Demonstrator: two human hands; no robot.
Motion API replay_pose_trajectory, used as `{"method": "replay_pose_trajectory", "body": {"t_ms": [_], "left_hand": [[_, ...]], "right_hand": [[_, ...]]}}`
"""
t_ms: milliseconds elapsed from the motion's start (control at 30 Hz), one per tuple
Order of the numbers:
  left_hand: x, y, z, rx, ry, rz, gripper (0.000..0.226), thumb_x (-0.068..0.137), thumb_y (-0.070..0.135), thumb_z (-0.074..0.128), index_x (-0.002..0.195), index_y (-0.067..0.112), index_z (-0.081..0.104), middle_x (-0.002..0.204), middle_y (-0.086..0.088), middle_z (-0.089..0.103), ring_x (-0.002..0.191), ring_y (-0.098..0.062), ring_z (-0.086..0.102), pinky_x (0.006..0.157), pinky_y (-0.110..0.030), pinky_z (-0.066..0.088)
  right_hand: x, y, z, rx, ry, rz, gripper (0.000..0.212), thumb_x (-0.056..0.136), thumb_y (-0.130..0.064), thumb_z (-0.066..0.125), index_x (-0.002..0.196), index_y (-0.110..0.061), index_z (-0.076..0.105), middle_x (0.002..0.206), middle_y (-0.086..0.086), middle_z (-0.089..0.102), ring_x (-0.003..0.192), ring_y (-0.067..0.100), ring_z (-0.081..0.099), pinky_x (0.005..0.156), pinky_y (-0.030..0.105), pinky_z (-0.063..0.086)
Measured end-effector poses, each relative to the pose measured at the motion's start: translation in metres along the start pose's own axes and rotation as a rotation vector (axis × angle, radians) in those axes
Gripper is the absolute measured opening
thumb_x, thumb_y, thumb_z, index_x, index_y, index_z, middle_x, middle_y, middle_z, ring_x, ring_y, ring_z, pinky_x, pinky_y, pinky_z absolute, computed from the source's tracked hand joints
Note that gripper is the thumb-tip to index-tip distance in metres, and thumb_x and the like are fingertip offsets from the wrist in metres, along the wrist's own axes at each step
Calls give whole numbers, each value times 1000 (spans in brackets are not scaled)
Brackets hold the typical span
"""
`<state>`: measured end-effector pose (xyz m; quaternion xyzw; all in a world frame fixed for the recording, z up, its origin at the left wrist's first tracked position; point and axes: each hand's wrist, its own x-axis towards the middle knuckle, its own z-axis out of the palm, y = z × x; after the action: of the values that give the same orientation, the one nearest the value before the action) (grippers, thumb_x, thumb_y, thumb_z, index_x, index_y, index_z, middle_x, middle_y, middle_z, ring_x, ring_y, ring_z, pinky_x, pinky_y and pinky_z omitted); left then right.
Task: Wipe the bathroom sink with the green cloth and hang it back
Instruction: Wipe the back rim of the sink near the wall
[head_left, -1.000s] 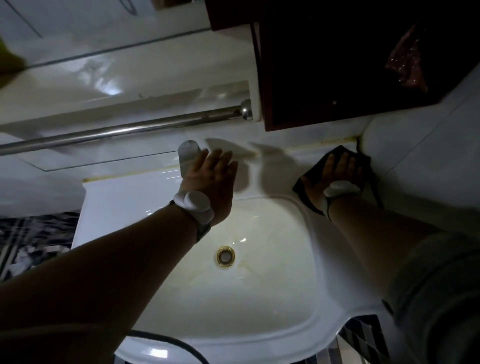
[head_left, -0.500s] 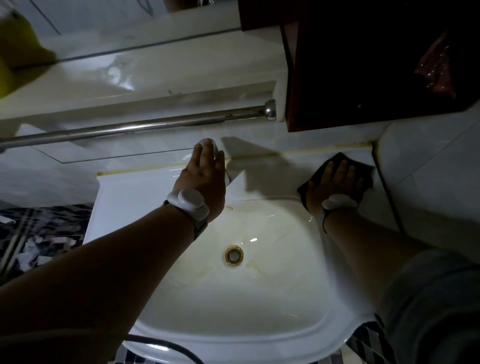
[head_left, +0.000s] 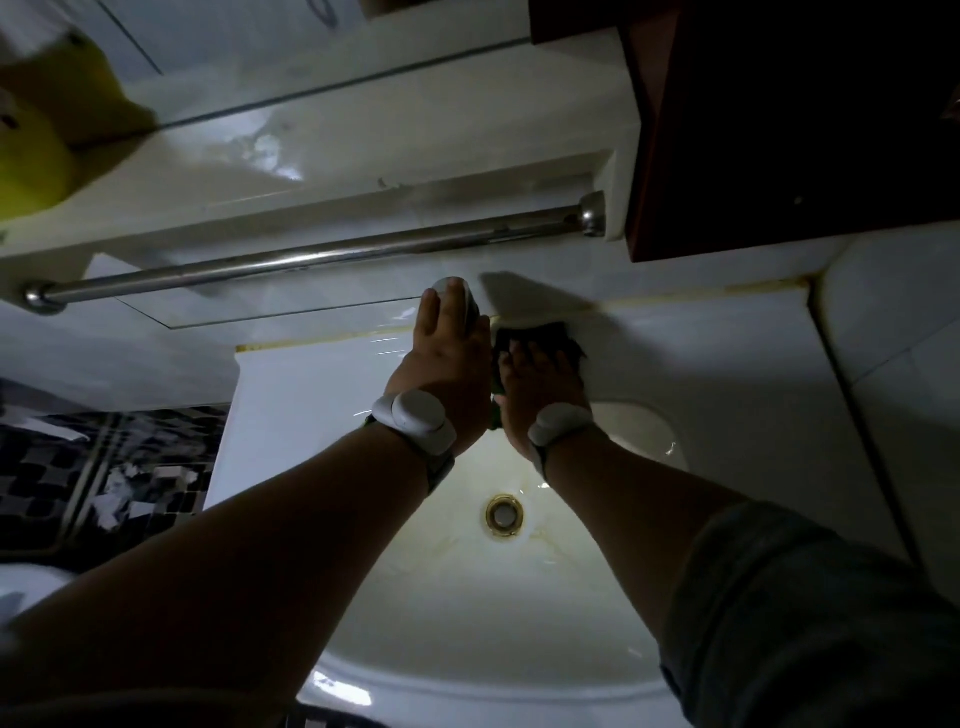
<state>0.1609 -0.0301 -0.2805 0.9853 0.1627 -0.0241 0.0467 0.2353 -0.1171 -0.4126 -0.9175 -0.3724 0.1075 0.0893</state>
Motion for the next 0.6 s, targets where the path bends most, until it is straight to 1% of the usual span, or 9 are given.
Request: {"method": "replay_pose_trajectory", "body": {"t_ms": [67,133,233,333,467,533,600], "left_hand": [[1,-1,0,-4,4,-2,71,85,1,53,149,26,34,161,11,-1,151,-28,-2,105,-43,48],[1,-1,2,-21,5,-11,68,87,2,49,148,28,36,162,10,-1,152,-30,-2,106,-42,46],[2,-3,1,-13,16,-1,68,83,2,51,146,25,38,161,8,4,151,-32,3,100,-41,50],[1,-5,1,24,14,19,69,81,5,57,146,23,39,160,4,5,151,-31,4,100,-42,51],[-1,-7,0,28,-17,15,72,86,11,61,151,25,31,163,5,-7,152,-30,-6,111,-47,41],[-3,-6,-3,18,-31,16,71,89,12,60,152,25,29,164,4,-11,151,-30,-11,114,-46,36],[-4,-3,-6,3,-55,12,70,91,13,57,153,26,27,164,2,-15,151,-30,-15,114,-45,34]], "right_hand": [[1,4,-1,-13,-25,-22,64,96,-46,39,153,-23,21,162,-1,17,149,25,10,120,50,7],[-3,19,-4,-52,-41,-87,69,94,-49,42,154,-26,17,163,-2,13,150,24,8,120,51,7],[-10,48,-10,-73,-44,-96,74,93,-52,42,155,-27,10,163,-4,9,150,23,6,121,49,8],[-22,78,-17,-64,-31,-15,74,92,-55,34,155,-25,9,163,-2,10,150,23,7,121,48,9],[-41,119,-31,-64,-101,156,68,96,-54,27,155,-29,4,164,-6,-1,150,21,2,121,46,7],[-46,128,-35,-75,-135,250,67,98,-53,26,155,-28,3,164,-4,-4,150,22,0,121,47,5],[-46,127,-37,-69,-171,343,66,99,-51,24,156,-24,2,164,1,-3,150,26,0,120,49,6]]}}
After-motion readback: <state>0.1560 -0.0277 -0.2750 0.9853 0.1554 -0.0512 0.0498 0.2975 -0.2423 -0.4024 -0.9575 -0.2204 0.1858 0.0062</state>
